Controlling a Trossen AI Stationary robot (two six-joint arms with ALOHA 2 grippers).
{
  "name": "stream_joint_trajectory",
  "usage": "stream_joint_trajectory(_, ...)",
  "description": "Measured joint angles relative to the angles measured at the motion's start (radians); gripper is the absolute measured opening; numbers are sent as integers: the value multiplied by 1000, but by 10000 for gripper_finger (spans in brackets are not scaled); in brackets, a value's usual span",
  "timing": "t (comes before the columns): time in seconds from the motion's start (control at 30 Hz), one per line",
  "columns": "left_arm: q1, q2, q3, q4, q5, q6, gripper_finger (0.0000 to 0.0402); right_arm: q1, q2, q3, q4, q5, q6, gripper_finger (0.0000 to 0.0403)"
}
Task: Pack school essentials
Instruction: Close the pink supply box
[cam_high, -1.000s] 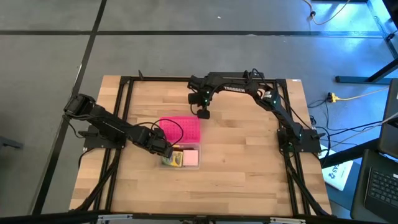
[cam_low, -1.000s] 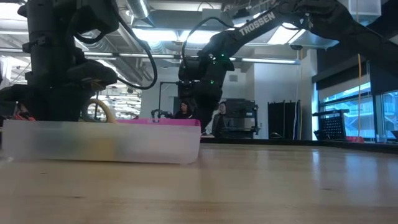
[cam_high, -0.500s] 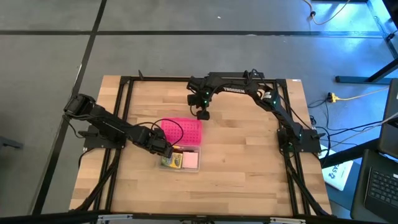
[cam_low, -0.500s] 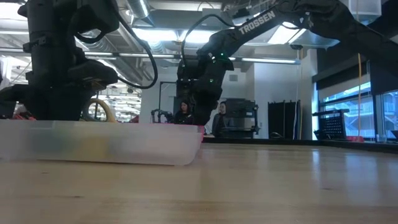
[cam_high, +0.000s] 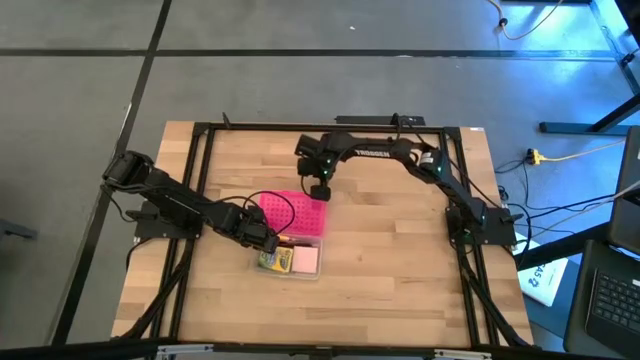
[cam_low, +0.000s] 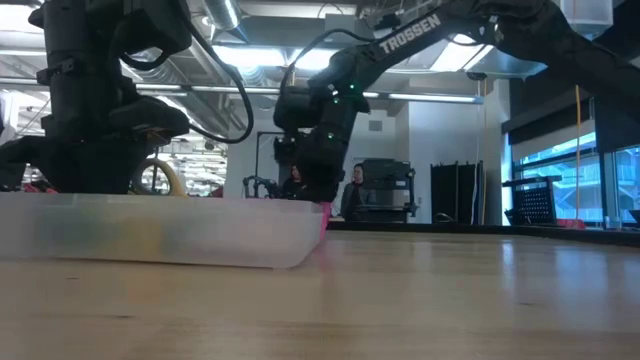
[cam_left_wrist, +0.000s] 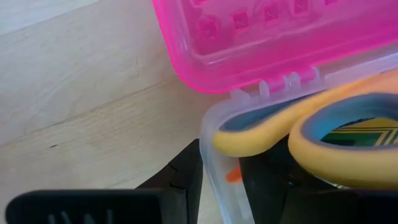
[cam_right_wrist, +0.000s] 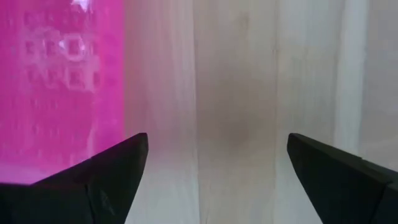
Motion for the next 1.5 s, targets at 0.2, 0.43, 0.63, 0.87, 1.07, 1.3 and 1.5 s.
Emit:
stream_joint_trajectory(0.2,0,0,0,0,0,0,98,16,-2,0,5,32,16,386)
stream_joint_trajectory(0.43,0,0,0,1,0,0,98,26,23,2,-26,33,87,386)
stream_joint_trajectory(0.63,0,0,0,0,0,0,98,38,31,5,-35,44,83,386)
stream_joint_trajectory(0.87,0,0,0,0,0,0,98,37,36,23,-53,-44,31,386)
stream_joint_trajectory(1.07,-1,0,-1,-2,4,2,98,42,43,69,-75,-102,18,386)
stream_joint_trajectory(1.3,-1,0,-1,-3,5,2,98,40,43,78,-78,-239,-3,386)
stream_joint_trajectory(1.5,-1,0,-1,-2,4,2,98,42,42,78,-78,-248,-3,386)
